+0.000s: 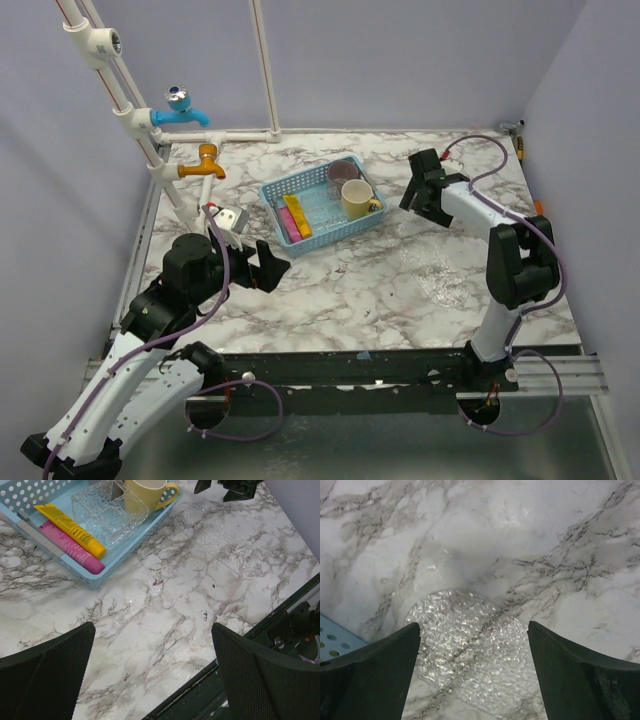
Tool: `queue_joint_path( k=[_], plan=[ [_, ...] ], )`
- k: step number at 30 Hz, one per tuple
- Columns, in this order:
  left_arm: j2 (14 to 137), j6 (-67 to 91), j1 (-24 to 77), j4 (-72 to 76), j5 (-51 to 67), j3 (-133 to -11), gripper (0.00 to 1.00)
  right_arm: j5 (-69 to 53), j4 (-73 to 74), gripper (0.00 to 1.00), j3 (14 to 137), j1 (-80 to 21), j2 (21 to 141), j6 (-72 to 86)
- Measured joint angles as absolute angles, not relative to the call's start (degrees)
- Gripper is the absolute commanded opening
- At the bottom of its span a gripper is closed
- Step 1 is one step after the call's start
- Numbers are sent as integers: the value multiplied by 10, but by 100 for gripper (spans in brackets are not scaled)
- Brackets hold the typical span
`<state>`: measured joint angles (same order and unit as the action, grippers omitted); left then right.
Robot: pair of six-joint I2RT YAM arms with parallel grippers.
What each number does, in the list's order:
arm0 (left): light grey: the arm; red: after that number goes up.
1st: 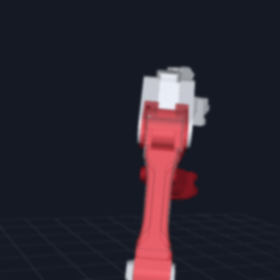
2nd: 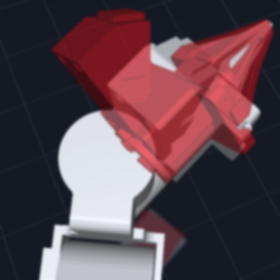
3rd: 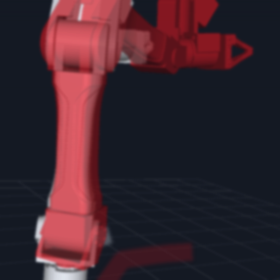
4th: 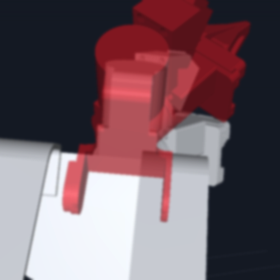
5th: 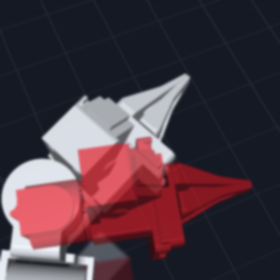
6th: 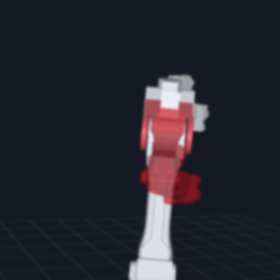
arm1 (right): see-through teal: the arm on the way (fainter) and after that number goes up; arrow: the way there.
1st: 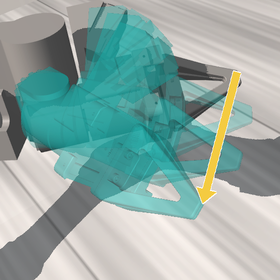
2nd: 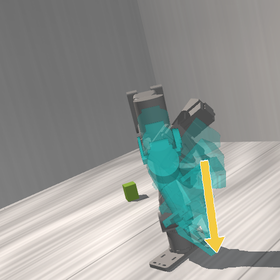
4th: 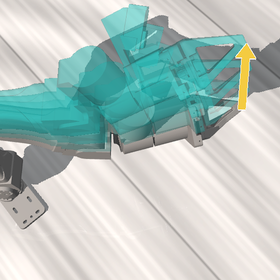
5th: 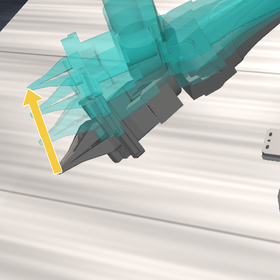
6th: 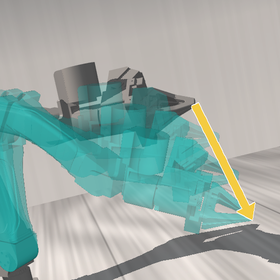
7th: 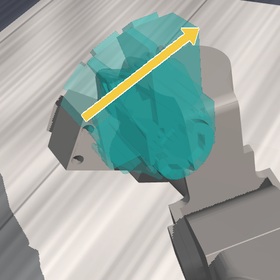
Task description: Prepare toiletry sets of a toothbrush and toothpaste on the tray
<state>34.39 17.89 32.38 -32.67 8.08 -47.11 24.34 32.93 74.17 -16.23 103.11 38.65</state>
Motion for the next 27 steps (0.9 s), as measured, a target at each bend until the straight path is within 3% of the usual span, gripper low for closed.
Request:
queue_joint_path(
  k=[7, 27],
  plan=[
    [344, 179, 324, -327, 81, -471, 99, 243, 325, 80, 797, -141, 1097, 405],
    [344, 179, 324, -327, 81, -471, 99, 228, 305, 77, 799, -138, 1148, 404]
  ],
)
